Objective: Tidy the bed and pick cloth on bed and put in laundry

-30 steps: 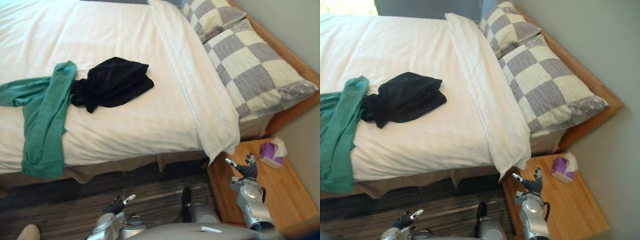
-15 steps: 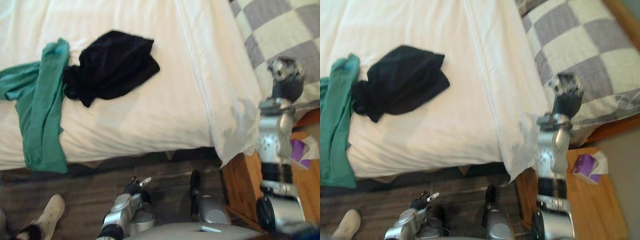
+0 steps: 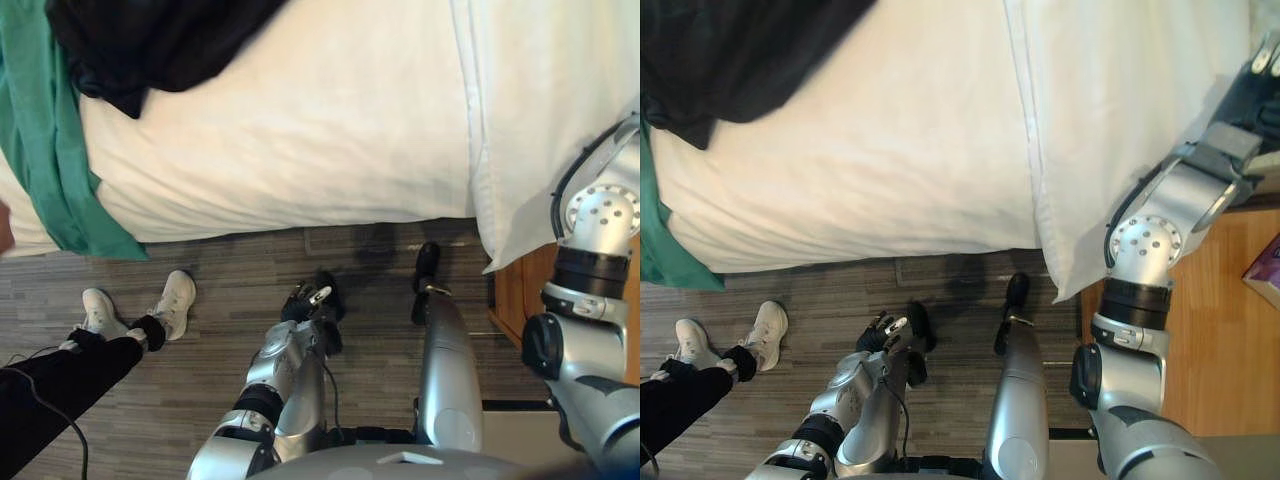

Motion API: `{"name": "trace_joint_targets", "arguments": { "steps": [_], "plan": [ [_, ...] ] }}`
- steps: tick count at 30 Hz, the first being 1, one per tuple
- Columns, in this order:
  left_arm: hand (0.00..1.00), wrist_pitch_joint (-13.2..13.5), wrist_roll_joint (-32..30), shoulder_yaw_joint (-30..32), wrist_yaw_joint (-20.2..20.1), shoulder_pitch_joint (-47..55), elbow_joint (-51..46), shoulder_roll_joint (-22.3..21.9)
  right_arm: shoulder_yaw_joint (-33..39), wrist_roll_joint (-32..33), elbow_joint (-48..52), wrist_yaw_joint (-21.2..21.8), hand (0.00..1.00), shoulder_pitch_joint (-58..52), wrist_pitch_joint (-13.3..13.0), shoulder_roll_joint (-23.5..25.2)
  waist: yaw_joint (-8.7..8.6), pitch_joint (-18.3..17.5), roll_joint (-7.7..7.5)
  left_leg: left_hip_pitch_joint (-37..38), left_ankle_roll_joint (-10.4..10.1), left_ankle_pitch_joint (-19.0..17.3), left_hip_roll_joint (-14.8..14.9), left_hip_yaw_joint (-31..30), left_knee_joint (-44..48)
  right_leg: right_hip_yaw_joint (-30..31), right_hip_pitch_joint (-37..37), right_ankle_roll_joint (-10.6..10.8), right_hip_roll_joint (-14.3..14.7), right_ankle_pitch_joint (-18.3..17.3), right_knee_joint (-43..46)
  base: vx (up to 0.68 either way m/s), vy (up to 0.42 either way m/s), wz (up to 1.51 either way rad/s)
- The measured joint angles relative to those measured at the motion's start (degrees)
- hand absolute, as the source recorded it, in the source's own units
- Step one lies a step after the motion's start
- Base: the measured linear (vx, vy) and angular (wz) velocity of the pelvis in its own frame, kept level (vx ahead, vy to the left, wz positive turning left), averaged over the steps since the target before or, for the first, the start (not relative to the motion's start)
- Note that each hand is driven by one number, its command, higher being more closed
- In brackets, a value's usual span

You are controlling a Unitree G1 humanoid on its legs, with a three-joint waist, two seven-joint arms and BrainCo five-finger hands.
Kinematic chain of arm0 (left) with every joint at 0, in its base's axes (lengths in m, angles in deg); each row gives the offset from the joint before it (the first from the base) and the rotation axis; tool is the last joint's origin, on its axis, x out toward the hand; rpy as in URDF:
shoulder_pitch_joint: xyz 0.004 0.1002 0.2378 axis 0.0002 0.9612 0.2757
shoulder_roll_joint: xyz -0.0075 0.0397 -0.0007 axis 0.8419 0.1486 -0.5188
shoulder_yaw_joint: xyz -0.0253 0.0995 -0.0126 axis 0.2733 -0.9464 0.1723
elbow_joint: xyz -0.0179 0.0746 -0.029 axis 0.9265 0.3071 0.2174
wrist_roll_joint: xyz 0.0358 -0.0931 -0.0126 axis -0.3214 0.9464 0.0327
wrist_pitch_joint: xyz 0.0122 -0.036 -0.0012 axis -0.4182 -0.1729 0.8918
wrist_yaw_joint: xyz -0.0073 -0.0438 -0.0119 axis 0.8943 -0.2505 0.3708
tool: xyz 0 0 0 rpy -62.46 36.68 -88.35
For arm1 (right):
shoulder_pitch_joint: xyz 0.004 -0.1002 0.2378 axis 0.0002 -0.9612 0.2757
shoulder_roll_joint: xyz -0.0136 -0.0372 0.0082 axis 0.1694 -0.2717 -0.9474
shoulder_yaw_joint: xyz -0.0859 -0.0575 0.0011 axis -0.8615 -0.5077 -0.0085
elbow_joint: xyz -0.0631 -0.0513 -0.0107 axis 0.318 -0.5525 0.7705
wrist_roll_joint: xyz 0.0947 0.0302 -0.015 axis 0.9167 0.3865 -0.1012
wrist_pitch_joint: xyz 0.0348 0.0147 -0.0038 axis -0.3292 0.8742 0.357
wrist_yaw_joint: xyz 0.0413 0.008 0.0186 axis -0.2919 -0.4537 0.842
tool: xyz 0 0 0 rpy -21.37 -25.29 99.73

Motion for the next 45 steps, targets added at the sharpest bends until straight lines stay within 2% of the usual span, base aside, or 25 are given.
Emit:
{"name": "trace_joint_targets", "arguments": {
  "steps": [1, 3, 5, 7, 12, 16, 19, 21, 22, 24, 26, 28, 29, 30, 31, 32, 34, 37, 38, 39, 40, 42, 43, 44, 45],
  "plan": [
    [0.0, 0.1, 0.1, 0.0, 0.0, 0.0, 0.0, -0.1, 0.3, 0.4, -0.5, 0.3, 1.0, -0.6, 0.3, 0.2, -0.03, 0.0, 0.02, 0.0, 0.0, 0.0, 0.0, 0.2, 0.0, 0.1, -0.2, 0.0, 0.0, -0.1, 0.2, -0.07, -0.074, -0.06],
    [0.0, 1.3, 1.0, 0.0, -0.3, -0.1, 0.0, -0.6, 1.1, 1.4, -3.2, 4.7, 1.0, -5.4, 2.1, 2.2, -0.34, -0.1, 0.19, 0.2, 0.8, -0.5, 0.0, 2.3, -0.3, 1.0, -1.7, 0.1, 0.4, -0.8, 1.3, -0.05, -0.048, -0.21],
    [0.0, 2.1, 2.1, 0.1, -0.4, -0.3, 0.1, -0.6, 0.8, 1.5, -5.5, 7.8, 1.0, -9.6, 3.7, 4.6, -1.36, -0.1, 0.19, 1.2, 0.9, -0.6, 0.0, 3.4, -1.3, 1.1, -1.4, 0.1, 0.6, -0.8, 1.3, -0.01, -0.02, -0.19],
    [0.0, 2.7, 3.7, 0.4, -0.9, -0.6, 0.2, -0.7, -0.1, 1.7, -10.4, 10.6, 1.0, -13.7, 5.3, 6.8, -1.6, -0.1, 0.23, 2.5, 1.0, -0.6, 0.1, 4.6, -1.9, 2.0, -1.1, 0.0, 1.0, -0.7, 1.1, 0.02, -0.022, -0.29],
    [0.0, 4.9, 5.0, 2.8, -2.7, -2.2, 0.7, -1.5, -6.6, 3.9, -16.9, 17.9, 1.0, -30.1, 6.0, 17.7, -2.47, -0.2, 0.67, 6.3, 1.0, -0.6, 0.9, 7.9, -3.6, 3.0, 2.4, -0.4, 2.9, 1.6, -2.4, 0.07, -0.013, -0.3],
    [0.0, 6.9, 6.8, 3.3, -2.8, -2.2, 2.2, -3.2, -10.1, 3.7, -18.7, 21.2, 1.0, -38.1, 5.9, 19.0, -3.02, -0.3, 0.65, 10.0, 1.3, -0.9, 1.2, 10.2, -3.9, 3.0, 7.0, 0.4, 3.3, 2.3, -5.1, 0.07, 0.027, -0.14],
    [0.0, 7.3, 8.2, 3.2, -2.7, -2.0, 4.2, -3.2, -12.2, 2.7, -20.2, 21.7, 1.0, -39.3, 5.7, 18.6, -3.09, -0.8, 0.21, 11.4, 1.6, -2.2, 1.5, 10.9, -3.6, 3.0, 9.6, 1.0, 3.7, 3.0, -7.7, 0.04, 0.042, -0.12],
    [0.0, 7.3, 8.2, 3.2, -2.7, -1.5, 5.6, -3.0, -13.3, -0.8, -21.7, 20.9, 1.0, -40.5, 5.8, 18.4, -2.85, -1.3, -0.38, 12.7, 1.6, -3.1, 2.1, 11.1, -2.9, 2.8, 12.0, 1.4, 4.2, 3.7, -9.6, 0.04, 0.035, -0.1],
    [0.0, 7.3, 8.2, 3.2, -2.7, -0.2, 5.7, -2.7, -14.0, -3.4, -22.8, 19.8, 0.0, -41.6, 5.8, 18.8, -2.6, -2.5, -0.84, 13.7, 1.5, -3.3, 2.4, 11.3, -3.0, 2.6, 13.8, 1.0, 4.6, 4.6, -11.3, 0.07, 0.046, -0.07],
    [0.0, 7.3, 8.1, 3.2, -2.8, 2.9, 6.0, -2.4, -14.4, -12.0, -26.0, 16.0, 0.0, -44.9, 6.9, 19.2, -1.86, -7.2, -1.6, 15.5, 1.2, -3.4, 3.0, 11.4, -4.0, 1.7, 17.5, 1.2, 5.4, 6.3, -15.8, 0.12, 0.044, -0.03],
    [0.0, 7.6, 8.0, 3.3, -3.0, 4.5, 7.0, -2.0, -14.4, -19.4, -29.0, 13.3, 0.0, -46.4, 8.3, 19.2, -1.58, -10.3, -2.02, 17.0, 1.1, -3.4, 3.2, 11.3, -5.0, 0.8, 20.4, 1.5, 5.7, 7.3, -18.9, 0.13, 0.016, 0.05],
    [0.0, 7.3, 6.6, 4.0, -3.8, 6.7, 7.7, -1.7, -14.4, -35.8, -34.1, 8.1, 0.0, -46.9, 10.1, 19.0, -1.57, -13.5, -2.58, 19.5, 0.9, -3.4, 3.1, 11.0, -6.5, 0.1, 24.7, 2.1, 6.1, 8.7, -23.3, 0.12, 0.023, 0.09],
    [0.0, 7.0, 4.8, 4.3, -4.4, 7.9, 7.7, -1.2, -14.6, -46.1, -37.2, 5.2, 0.0, -46.9, 11.1, 18.6, -1.6, -14.9, -2.84, 20.8, 0.9, -3.5, 2.8, 10.5, -7.2, -0.5, 27.2, 2.4, 6.1, 9.7, -25.7, 0.09, 0.038, 0.13],
    [0.0, 6.8, 4.0, 4.3, -4.7, 8.4, 7.7, -1.0, -14.7, -51.2, -38.6, 4.1, 0.0, -47.0, 11.7, 18.6, -1.61, -15.4, -3.01, 21.4, 0.8, -3.5, 2.7, 10.3, -7.5, -0.8, 28.3, 2.5, 6.0, 10.0, -26.7, 0.08, 0.046, 0.18],
    [0.0, 6.1, 1.2, 4.3, -5.0, 9.3, 7.7, -0.8, -15.2, -60.2, -41.5, 2.3, 0.0, -47.3, 13.0, 18.6, -1.6, -16.6, -3.29, 22.5, 0.8, -3.5, 2.5, 9.9, -8.0, -1.5, 30.1, 2.9, 5.9, 10.4, -28.1, 0.05, 0.037, 0.2],
    [0.0, 5.6, -0.4, 4.3, -5.0, 9.9, 7.8, -0.5, -15.7, -64.1, -42.3, 1.5, 0.0, -47.1, 13.4, 18.3, -1.6, -17.3, -3.53, 23.0, 0.8, -3.5, 2.3, 9.1, -8.1, -2.2, 31.3, 3.0, 5.6, 10.4, -28.7, 0.04, 0.026, 0.39],
    [0.0, 5.6, -2.1, 4.3, -4.8, 11.1, 8.7, 0.0, -16.3, -67.4, -44.8, 1.0, 0.0, -47.2, 14.5, 17.4, -1.83, -18.6, -3.69, 24.1, 0.8, -3.5, 2.2, 7.2, -8.1, -4.4, 33.4, 2.7, 5.4, 9.4, -28.0, 0.02, 0.006, 0.49],
    [0.0, 5.5, -2.1, 3.9, -3.8, 13.7, 9.8, 1.3, -17.2, -67.7, -46.9, 1.7, 0.0, -47.1, 17.2, 16.7, -1.68, -19.7, -4.7, 25.6, 0.7, -4.4, 2.1, 4.2, -8.1, -6.2, 31.9, 2.2, 4.2, 2.0, -16.3, 0.0, 0.0, 0.5],
    [0.0, 5.6, -2.1, 2.8, -3.5, 14.8, 9.7, 2.3, -18.1, -67.8, -47.6, 2.8, 0.0, -46.9, 18.0, 16.8, -1.68, -19.9, -5.14, 25.7, 0.7, -4.4, 1.6, 2.8, -8.0, -6.2, 30.0, 2.2, 2.9, -0.9, -10.7, -0.01, -0.044, 0.46],
    [0.0, 5.8, -1.9, 1.6, -3.1, 15.0, 9.5, 3.4, -19.6, -68.2, -48.3, 4.4, 0.0, -46.3, 18.5, 16.3, -1.6, -20.0, -5.88, 25.8, 0.6, -4.2, 1.1, 1.7, -8.0, -7.0, 29.8, 2.0, 2.0, -2.3, -8.8, 0.0, -0.056, 0.43],
    [0.0, 5.8, -1.9, 1.1, -2.9, 15.0, 9.5, 3.6, -20.3, -68.5, -48.7, 5.2, 0.0, -45.7, 18.7, 15.9, -1.45, -19.9, -5.78, 25.5, 0.6, -4.1, 1.0, 1.2, -7.9, -7.5, 29.9, 1.7, 1.8, -2.6, -8.9, -0.01, -0.066, 0.44],
    [0.0, 5.6, 1.2, 0.4, -3.2, 14.2, 9.0, 4.0, -21.8, -68.3, -49.6, 6.9, 0.0, -43.2, 19.2, 14.5, -1.51, -17.8, -4.78, 23.0, 1.0, -5.2, 1.2, -0.5, -4.6, -8.7, 30.3, 1.6, 1.2, -3.9, -9.5, -0.05, -0.016, 0.45],
    [0.0, 5.3, 5.8, 0.3, -4.0, 13.1, 8.4, 3.6, -23.2, -67.8, -49.7, 7.1, 0.0, -41.5, 19.1, 13.3, -1.78, -15.3, -3.85, 19.6, 0.7, -7.6, 2.1, -2.2, 1.9, -10.0, 30.6, 1.9, 0.5, -4.3, -9.4, -0.1, 0.018, 0.5],
    [0.0, 4.8, 9.0, 0.1, -4.5, 12.9, 7.3, 3.4, -24.3, -67.0, -49.9, 7.0, 0.0, -39.7, 19.0, 11.9, -1.66, -13.0, -2.27, 16.7, 0.0, -8.9, 3.0, -2.8, 6.7, -10.6, 30.4, 2.3, 0.3, -4.0, -9.3, -0.1, 0.021, 0.49],
    [0.0, 4.8, 10.1, 0.2, -4.7, 12.8, 7.1, 3.6, -24.4, -66.5, -49.9, 6.8, 0.0, -39.2, 19.0, 11.6, -1.66, -12.1, -1.93, 15.9, 0.0, -8.8, 3.0, -2.7, 8.0, -11.1, 30.3, 2.6, -0.2, -3.9, -9.0, -0.06, 0.022, 0.46]
  ]
}}
